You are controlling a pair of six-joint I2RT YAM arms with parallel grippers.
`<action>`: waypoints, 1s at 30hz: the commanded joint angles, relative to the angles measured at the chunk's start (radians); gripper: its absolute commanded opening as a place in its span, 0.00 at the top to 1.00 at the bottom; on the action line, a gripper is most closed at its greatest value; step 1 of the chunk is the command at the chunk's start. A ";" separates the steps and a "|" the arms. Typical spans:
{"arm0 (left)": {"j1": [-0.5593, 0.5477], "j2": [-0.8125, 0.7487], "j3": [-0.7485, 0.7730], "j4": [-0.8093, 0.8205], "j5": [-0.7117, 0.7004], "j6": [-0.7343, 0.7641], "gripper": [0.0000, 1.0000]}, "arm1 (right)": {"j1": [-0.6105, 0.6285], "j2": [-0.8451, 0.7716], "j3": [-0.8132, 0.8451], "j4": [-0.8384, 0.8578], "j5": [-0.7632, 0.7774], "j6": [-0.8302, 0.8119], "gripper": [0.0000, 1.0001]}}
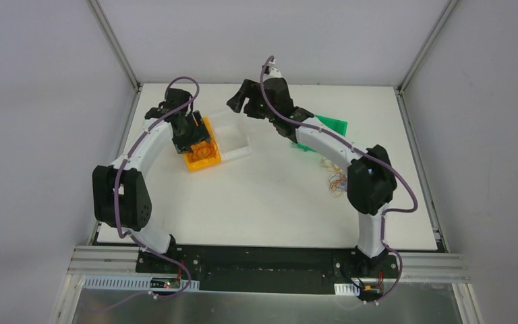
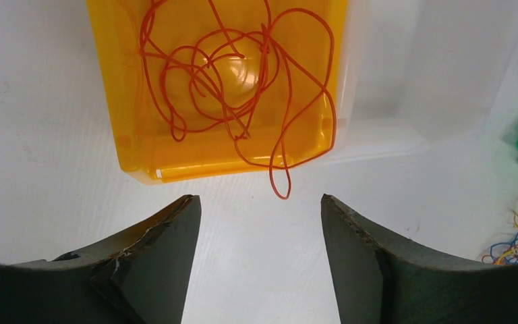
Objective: Untangle the cables
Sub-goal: Place the cable in the bin.
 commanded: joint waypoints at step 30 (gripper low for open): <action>0.024 0.427 0.169 0.161 -0.225 0.020 1.00 | -0.087 -1.030 -0.993 -0.166 0.265 -0.134 0.27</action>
